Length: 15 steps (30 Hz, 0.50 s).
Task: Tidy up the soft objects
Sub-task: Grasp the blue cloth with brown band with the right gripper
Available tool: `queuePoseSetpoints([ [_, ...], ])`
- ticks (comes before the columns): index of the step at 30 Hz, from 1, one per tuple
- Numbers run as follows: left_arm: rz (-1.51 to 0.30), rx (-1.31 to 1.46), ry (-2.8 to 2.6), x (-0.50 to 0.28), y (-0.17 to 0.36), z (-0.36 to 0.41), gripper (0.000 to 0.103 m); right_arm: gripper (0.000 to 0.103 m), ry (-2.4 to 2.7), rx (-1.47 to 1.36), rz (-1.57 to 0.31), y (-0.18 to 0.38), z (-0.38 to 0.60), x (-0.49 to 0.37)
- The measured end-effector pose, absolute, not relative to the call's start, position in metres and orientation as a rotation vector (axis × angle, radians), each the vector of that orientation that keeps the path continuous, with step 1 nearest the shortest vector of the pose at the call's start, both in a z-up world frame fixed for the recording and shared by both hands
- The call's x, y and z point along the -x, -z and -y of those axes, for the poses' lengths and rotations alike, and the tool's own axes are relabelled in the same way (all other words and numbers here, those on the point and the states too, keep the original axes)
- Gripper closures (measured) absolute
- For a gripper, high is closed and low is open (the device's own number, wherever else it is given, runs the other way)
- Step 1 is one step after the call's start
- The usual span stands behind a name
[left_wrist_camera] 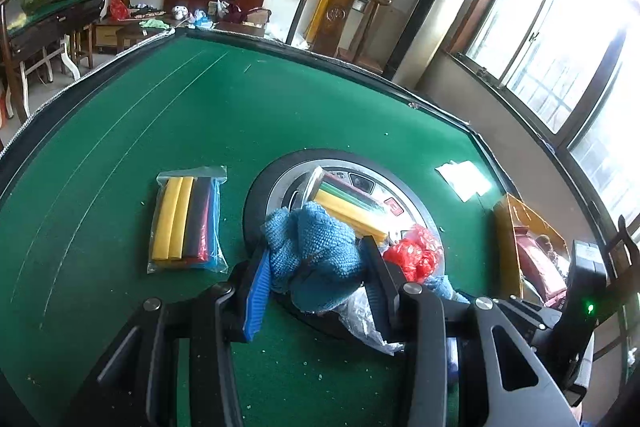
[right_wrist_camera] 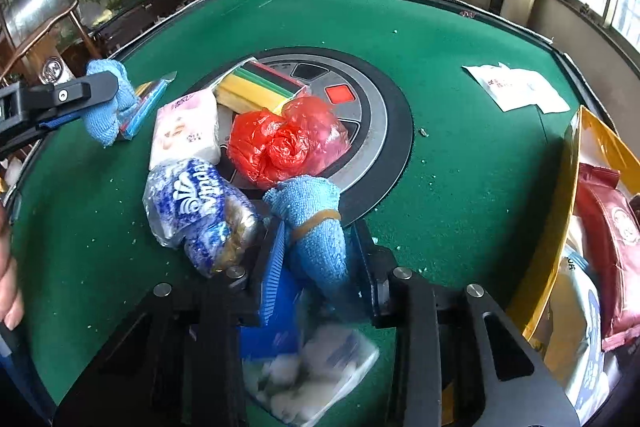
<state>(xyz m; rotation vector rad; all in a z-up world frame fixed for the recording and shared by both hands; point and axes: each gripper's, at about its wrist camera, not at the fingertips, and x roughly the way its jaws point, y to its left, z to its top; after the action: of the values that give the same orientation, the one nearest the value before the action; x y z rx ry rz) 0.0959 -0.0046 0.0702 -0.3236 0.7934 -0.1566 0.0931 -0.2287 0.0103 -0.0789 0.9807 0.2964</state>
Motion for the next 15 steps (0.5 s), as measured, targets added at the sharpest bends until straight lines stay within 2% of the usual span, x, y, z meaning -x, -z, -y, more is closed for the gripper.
queuePoseSetpoints([
  [15, -0.771, 0.323, 0.182, -0.091, -0.074, 0.01, 0.06, 0.073, -0.414, -0.102, -0.826, -0.05, 0.233, -0.061],
])
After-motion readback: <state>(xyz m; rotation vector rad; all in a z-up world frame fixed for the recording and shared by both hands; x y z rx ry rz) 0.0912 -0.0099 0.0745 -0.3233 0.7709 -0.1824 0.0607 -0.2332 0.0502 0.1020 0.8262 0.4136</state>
